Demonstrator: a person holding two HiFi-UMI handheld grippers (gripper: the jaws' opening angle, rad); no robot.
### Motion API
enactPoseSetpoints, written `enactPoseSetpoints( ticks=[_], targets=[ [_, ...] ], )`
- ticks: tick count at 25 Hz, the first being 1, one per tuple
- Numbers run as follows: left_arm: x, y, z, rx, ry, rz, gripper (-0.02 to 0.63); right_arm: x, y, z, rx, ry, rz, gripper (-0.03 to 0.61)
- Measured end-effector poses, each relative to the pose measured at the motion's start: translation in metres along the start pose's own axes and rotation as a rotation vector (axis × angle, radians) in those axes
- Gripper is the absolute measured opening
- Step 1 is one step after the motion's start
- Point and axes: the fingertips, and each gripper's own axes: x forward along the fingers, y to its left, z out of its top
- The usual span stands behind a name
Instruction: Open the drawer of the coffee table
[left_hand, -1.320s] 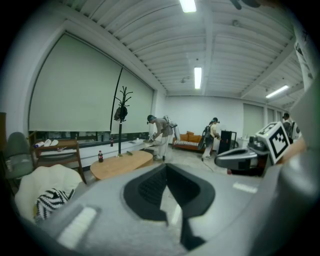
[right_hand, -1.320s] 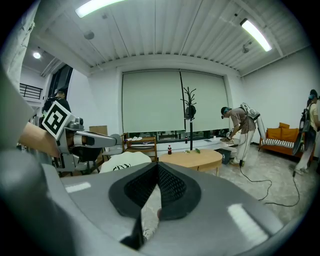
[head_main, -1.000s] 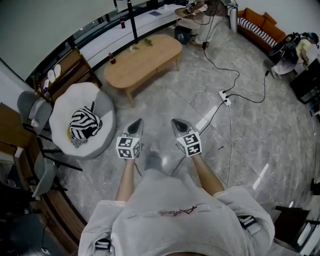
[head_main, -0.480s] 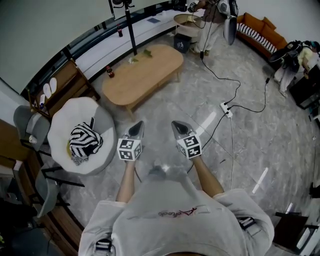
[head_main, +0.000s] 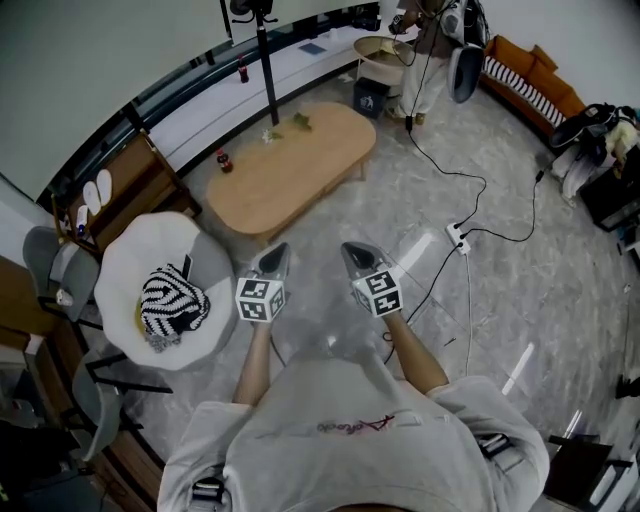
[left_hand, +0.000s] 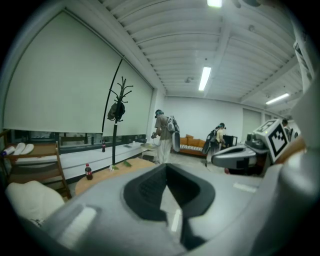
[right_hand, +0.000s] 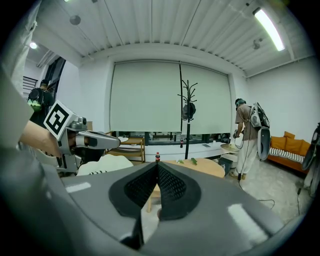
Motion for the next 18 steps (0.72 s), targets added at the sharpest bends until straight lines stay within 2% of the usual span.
enactPoseSetpoints(
  ticks=[9,18],
  targets=[
    [0.03,0.052,0.012,-0.005,-0.001,-0.014,0.0,0.054,-0.012,0.014,-0.001,0.013,-0.017,0.005],
    [0.039,0.048,0.004,-0.001,0.018,-0.052,0.0,0.053,-0.014,-0.002,0.005,0.03,-0.036,0.005]
  ],
)
